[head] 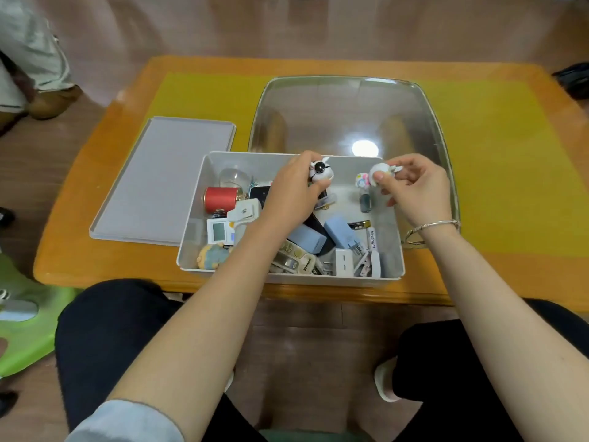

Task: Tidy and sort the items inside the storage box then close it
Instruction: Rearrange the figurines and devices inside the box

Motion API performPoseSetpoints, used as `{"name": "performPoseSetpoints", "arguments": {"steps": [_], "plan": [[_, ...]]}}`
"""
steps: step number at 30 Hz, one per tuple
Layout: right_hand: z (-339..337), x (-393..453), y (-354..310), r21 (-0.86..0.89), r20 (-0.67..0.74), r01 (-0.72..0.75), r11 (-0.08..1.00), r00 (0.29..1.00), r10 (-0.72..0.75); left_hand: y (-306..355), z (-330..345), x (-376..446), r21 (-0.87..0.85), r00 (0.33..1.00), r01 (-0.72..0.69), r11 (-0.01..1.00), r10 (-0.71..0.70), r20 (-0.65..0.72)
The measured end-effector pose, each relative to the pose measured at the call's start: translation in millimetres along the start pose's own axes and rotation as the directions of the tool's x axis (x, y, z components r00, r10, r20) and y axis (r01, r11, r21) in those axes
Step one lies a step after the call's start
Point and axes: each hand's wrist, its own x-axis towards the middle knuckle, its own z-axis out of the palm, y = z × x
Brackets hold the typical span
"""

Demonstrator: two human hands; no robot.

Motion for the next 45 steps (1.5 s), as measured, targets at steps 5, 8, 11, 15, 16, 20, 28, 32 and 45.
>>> {"name": "performPoseSetpoints", "arguments": {"steps": [5, 8, 11, 15, 16, 20, 28, 32, 45], "plan": [[1, 10, 5, -0.022, 0.013, 0.007, 1.0, 1.0, -0.007, -8, 12, 19, -0.009, 0.991, 0.063, 0.998, -0.061, 0.121], [6, 19, 7, -0.085, 0.014, 0.051, 0.995, 0.999, -0.05, -14, 19, 24, -0.016, 0.994, 0.078, 0.997, -0.076, 0.083], [13, 26, 10, -0.171, 0.052, 0.106, 0.98, 0.994, -0.098, -16, 26, 26, 0.001, 0.989, 0.065, 0.998, -0.065, 0.135], [21, 31, 14, -0.231, 0.089, 0.145, 0.962, 0.988, -0.127, -18, 28, 26, 0.06, 0.972, 0.059, 0.996, -0.071, 0.225], [22, 32, 15, -0.23, 0.077, 0.145, 0.962, 0.988, -0.13, -19, 27, 26, 0.101, 0.964, 0.051, 0.994, -0.076, 0.253], [25, 31, 21, -0.207, 0.041, 0.14, 0.968, 0.99, -0.134, -23, 17, 25, 0.104, 0.933, 0.034, 0.994, -0.069, 0.352], [24, 38, 19, -0.294, 0.097, 0.138, 0.946, 0.989, -0.114, -25, 6, 17, 0.001, 0.968, 0.057, 0.998, -0.056, 0.245], [25, 36, 19, -0.377, 0.083, 0.143, 0.915, 0.989, -0.12, -26, 12, 20, 0.086, 0.994, 0.068, 0.994, -0.075, 0.08], [19, 40, 9, -0.416, 0.138, 0.186, 0.89, 0.981, -0.14, -30, 24, 21, 0.067, 0.997, 0.073, 0.995, -0.072, -0.019]]}}
